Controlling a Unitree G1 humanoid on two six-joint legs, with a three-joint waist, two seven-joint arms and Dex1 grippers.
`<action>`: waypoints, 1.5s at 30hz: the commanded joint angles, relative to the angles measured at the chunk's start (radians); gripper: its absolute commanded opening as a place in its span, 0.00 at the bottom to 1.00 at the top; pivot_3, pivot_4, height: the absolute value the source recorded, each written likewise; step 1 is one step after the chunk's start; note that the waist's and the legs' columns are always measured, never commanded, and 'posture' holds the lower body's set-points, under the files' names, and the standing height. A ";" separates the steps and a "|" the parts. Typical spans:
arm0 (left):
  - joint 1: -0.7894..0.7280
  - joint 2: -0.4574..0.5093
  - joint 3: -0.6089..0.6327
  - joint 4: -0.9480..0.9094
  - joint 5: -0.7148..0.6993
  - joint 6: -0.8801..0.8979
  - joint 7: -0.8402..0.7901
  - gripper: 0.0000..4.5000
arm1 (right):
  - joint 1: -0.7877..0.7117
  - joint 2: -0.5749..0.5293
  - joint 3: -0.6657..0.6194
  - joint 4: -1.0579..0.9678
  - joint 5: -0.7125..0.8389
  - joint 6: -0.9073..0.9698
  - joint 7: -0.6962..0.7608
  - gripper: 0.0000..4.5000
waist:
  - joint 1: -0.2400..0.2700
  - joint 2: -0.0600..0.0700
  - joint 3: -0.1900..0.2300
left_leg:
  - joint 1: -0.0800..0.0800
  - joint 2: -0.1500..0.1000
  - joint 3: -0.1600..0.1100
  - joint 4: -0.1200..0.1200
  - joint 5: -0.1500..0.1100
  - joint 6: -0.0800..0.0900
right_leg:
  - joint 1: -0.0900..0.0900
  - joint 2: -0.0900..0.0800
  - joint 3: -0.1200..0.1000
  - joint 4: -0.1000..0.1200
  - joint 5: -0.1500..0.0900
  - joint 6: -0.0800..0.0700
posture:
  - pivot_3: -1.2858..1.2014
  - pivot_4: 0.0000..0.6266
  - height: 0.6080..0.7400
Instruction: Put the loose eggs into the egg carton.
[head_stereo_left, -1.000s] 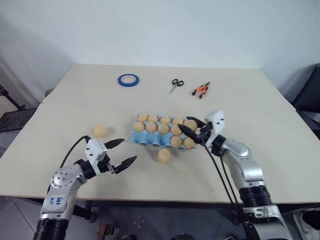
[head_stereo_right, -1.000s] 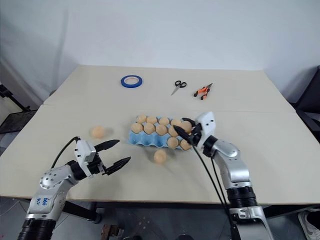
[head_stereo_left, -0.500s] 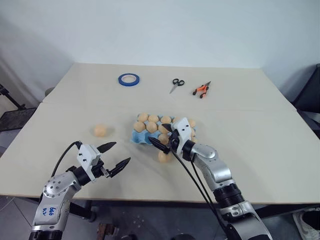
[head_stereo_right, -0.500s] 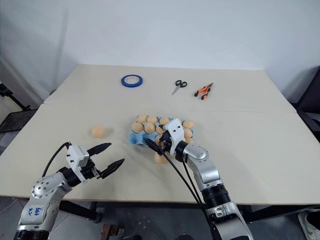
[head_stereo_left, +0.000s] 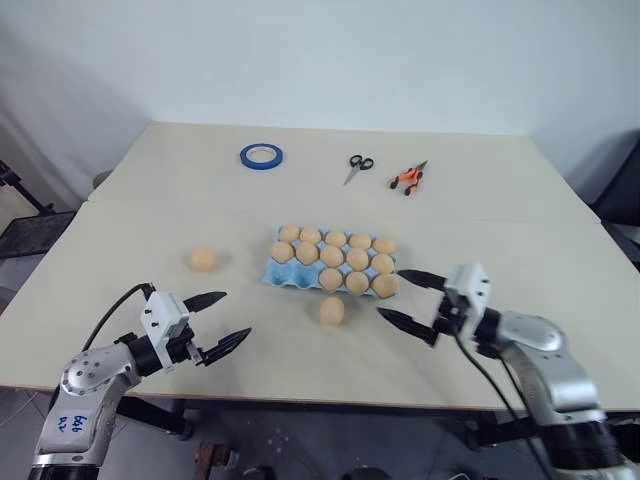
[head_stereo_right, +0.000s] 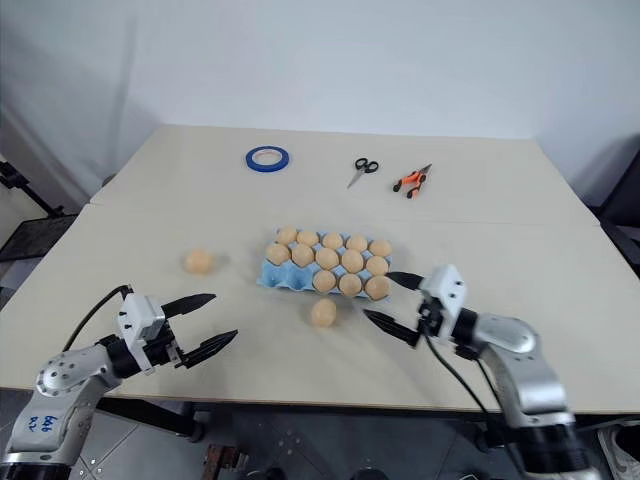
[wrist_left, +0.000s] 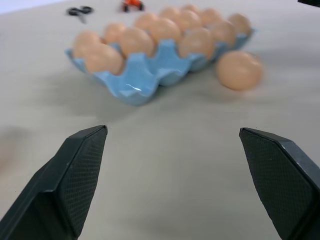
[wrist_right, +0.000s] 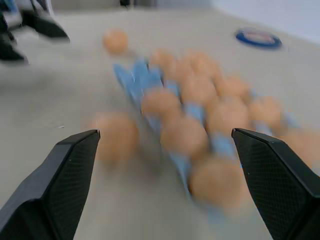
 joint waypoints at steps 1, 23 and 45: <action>0.013 0.031 0.007 0.008 -0.027 -0.016 -0.070 1.00 | 0.090 -0.049 -0.088 -0.036 0.038 -0.065 0.059 0.98 | -0.007 0.000 0.000 | 0.000 0.000 0.000 0.000 0.000 0.000 | 0.000 0.000 0.000 0.000 0.000 0.000 | 0.52 0.24 1.00; -0.036 0.021 0.008 0.102 -0.001 -0.094 -0.091 1.00 | -0.070 0.087 0.215 -0.094 -0.033 0.130 -0.049 0.98 | -0.006 0.000 0.000 | 0.001 0.001 -0.001 0.001 0.004 0.001 | -0.001 0.001 0.000 0.004 0.003 -0.001 | 0.52 0.24 1.00; 0.091 -0.007 0.041 -0.053 -0.023 -0.060 0.036 1.00 | -0.276 0.284 0.359 0.257 -0.210 -0.006 -0.070 0.70 | -0.008 -0.001 -0.001 | 0.000 0.001 0.000 0.001 0.004 0.001 | -0.002 0.000 -0.001 0.005 0.003 -0.001 | 0.52 0.24 1.00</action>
